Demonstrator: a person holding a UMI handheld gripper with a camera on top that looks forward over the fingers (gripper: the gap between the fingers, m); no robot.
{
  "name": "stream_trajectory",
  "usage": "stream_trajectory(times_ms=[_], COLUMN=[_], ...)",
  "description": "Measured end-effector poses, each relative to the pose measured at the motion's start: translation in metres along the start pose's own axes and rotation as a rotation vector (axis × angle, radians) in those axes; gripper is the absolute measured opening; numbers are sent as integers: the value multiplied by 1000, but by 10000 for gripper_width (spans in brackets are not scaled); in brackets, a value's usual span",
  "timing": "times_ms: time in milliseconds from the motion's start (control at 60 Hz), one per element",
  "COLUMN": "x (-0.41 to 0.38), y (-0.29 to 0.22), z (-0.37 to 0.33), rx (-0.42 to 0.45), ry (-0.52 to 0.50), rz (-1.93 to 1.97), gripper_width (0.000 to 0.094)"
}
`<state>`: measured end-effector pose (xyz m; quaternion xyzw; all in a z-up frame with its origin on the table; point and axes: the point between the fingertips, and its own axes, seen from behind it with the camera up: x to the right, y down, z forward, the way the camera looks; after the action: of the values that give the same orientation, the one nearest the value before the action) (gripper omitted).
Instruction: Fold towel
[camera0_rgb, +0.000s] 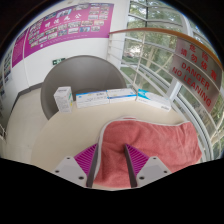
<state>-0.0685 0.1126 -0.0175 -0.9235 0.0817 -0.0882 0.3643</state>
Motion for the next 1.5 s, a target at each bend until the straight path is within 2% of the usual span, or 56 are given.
stream_trajectory(times_ms=[117,150,283,333,467,533,600,667,717,783,867,933,1033,1067,1167,1183,1217,1400,1500], x=[9,15,11,5,-41,-59,-81,-81,-64,-42,7,28,73,91,131,135,139,154,149], y=[2,2,3,2,-6,-16,-36,-59,-73,-81,-68,-60,-46,-46,-57,-58,-61,-67,-54], z=[-1,-2,-4,-9,-47,-82,-123,-158,-163,-155,-113,-91,-55,-49,-50,-52,-61,-137,-190], rx=[1,-2,-5,-9,-16,-1,28,80,112,131,107,80,47,49,95,103,116,163,174], ry=[29,45,21,-27,-218,-350,-475,-550,-572,-545,-478,-426,-347,-300,-223,-215,-210,-177,-164], rz=[-77,-105,-127,-85,57,108,154,174,174,158,120,98,40,28,9,11,7,-34,-42], gripper_width=[129,74,43,40,40,40,40,40,40,41,49,91,305,404,841,873,847,854,854])
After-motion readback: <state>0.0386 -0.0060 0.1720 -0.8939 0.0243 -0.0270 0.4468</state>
